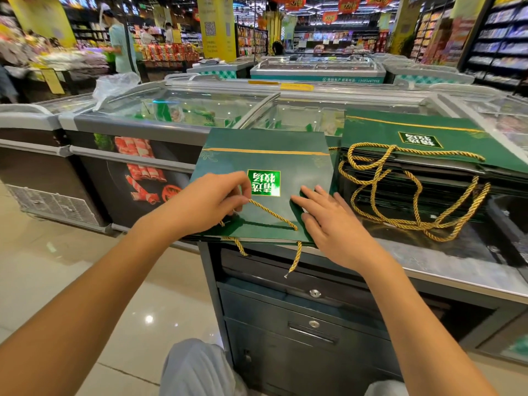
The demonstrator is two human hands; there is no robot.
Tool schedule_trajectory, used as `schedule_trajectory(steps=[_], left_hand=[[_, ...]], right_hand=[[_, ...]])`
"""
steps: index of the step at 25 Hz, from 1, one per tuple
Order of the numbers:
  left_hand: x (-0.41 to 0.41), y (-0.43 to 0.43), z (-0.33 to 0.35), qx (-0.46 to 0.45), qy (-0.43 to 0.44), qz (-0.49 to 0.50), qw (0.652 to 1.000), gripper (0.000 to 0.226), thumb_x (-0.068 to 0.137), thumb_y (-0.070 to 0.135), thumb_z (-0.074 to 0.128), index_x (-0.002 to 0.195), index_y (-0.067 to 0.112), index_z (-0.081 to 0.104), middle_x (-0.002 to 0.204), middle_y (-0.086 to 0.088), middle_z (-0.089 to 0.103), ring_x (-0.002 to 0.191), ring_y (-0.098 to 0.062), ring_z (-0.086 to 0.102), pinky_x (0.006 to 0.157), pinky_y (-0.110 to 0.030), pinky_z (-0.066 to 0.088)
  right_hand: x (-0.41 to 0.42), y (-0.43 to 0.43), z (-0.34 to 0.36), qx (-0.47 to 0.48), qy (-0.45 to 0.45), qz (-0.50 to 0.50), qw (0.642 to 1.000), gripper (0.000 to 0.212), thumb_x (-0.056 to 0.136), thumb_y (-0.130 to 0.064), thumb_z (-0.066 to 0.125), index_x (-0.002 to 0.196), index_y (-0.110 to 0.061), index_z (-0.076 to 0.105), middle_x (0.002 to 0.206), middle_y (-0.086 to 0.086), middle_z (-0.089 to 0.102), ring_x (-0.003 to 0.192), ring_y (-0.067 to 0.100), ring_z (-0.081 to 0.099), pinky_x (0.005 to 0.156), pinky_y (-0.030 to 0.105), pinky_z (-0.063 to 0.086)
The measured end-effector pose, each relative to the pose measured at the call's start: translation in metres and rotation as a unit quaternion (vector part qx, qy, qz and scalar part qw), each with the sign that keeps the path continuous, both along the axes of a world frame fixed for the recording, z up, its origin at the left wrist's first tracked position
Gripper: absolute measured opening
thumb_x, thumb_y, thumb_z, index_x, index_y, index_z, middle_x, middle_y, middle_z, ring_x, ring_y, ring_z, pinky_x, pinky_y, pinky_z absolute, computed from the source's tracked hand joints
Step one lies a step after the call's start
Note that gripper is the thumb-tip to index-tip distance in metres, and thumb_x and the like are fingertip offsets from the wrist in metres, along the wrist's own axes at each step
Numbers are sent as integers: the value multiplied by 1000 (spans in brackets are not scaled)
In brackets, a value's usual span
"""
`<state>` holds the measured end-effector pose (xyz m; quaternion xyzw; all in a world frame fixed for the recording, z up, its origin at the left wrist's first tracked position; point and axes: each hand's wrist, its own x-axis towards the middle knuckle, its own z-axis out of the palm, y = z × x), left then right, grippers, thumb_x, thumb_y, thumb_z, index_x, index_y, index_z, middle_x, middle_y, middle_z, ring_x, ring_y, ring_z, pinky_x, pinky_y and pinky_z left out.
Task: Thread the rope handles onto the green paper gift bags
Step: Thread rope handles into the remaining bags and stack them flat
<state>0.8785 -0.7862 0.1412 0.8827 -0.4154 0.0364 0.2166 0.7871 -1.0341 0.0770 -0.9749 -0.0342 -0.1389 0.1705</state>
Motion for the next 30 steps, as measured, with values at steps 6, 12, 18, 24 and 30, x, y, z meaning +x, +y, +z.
schedule_trajectory(steps=[6, 12, 18, 24, 30], left_hand=[[9, -2, 39, -70, 13, -24, 997, 20, 93, 14, 70, 105, 30, 71, 90, 9, 66, 82, -5, 61, 76, -24, 50], [9, -5, 60, -60, -36, -22, 997, 11, 93, 12, 71, 99, 20, 74, 91, 5, 69, 84, -16, 65, 84, -44, 55], [8, -6, 75, -111, -91, -31, 989, 11, 92, 9, 71, 100, 17, 74, 94, 0, 68, 86, -20, 62, 81, -40, 53], [9, 1, 102, -150, -153, -19, 977, 13, 93, 9, 70, 105, 11, 73, 96, -1, 67, 90, -21, 64, 85, -38, 55], [7, 0, 111, -156, -217, -37, 963, 15, 93, 15, 70, 108, 12, 72, 99, 2, 64, 91, -14, 64, 89, -31, 55]], right_hand=[[0, -1, 1, 10, 1, 1, 1000, 46, 110, -29, 31, 155, -36, 35, 167, -12, 22, 156, 9, 5, 125, 33, -6], [-2, 0, 4, 17, 6, 4, 1000, 46, 110, -29, 31, 155, -37, 35, 167, -12, 22, 156, 10, 5, 125, 32, -5], [-2, -1, 5, 17, 14, 10, 1000, 46, 110, -29, 31, 155, -36, 34, 167, -10, 22, 157, 12, 5, 125, 34, -5], [-2, -2, 4, 21, 17, 12, 1000, 46, 110, -30, 30, 156, -36, 34, 167, -9, 21, 157, 12, 5, 125, 34, -5], [-3, -1, 6, 33, 21, 15, 999, 46, 110, -30, 30, 156, -37, 34, 167, -10, 21, 156, 10, 5, 125, 33, -5]])
